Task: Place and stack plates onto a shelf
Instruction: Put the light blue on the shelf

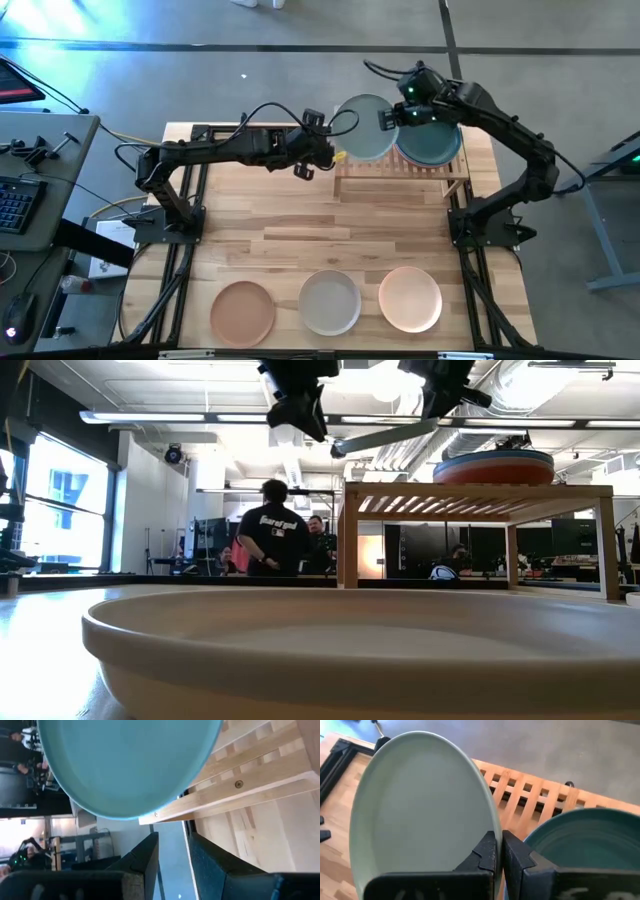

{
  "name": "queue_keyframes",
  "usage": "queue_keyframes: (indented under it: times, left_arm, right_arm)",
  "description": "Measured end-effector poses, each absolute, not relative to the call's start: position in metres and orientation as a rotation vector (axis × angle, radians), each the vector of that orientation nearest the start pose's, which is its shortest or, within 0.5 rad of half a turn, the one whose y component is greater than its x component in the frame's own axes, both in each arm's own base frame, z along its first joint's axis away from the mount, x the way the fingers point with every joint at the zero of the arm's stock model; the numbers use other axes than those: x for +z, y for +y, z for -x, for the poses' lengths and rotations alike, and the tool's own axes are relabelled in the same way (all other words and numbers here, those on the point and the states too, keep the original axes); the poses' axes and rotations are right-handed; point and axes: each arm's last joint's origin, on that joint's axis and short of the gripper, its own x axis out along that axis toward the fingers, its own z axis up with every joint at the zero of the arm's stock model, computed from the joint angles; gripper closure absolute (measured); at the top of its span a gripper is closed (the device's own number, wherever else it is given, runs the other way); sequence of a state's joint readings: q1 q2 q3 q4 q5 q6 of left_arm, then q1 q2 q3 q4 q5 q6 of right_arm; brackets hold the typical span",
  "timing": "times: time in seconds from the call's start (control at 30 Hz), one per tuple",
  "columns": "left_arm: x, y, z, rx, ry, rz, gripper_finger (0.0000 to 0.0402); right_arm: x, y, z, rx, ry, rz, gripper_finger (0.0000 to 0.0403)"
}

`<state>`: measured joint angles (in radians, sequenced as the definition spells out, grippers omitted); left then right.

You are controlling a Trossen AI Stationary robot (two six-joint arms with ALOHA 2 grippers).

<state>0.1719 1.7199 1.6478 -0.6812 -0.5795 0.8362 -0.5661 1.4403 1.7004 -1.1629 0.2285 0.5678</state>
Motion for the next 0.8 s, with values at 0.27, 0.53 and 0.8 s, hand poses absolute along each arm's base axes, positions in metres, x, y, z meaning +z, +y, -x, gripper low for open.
queue_keyframes:
  times: [0.27, 0.53, 0.8]
  left_arm:
    - [0.344, 0.08, -0.366, 0.422, 1.004, -0.837, 0.0302]
    - [0.344, 0.08, -0.366, 0.454, 0.984, -0.774, 0.0302]
    - [0.343, 0.08, -0.366, 0.479, 0.971, -0.719, 0.0302]
  right_arm:
    - [0.415, -0.172, -0.21, -0.912, 0.679, -0.562, 0.0402]
    - [0.408, -0.197, -0.209, -0.799, 0.727, -0.463, 0.0402]
    - [0.393, -0.215, -0.223, -0.672, 0.765, -0.405, 0.0403]
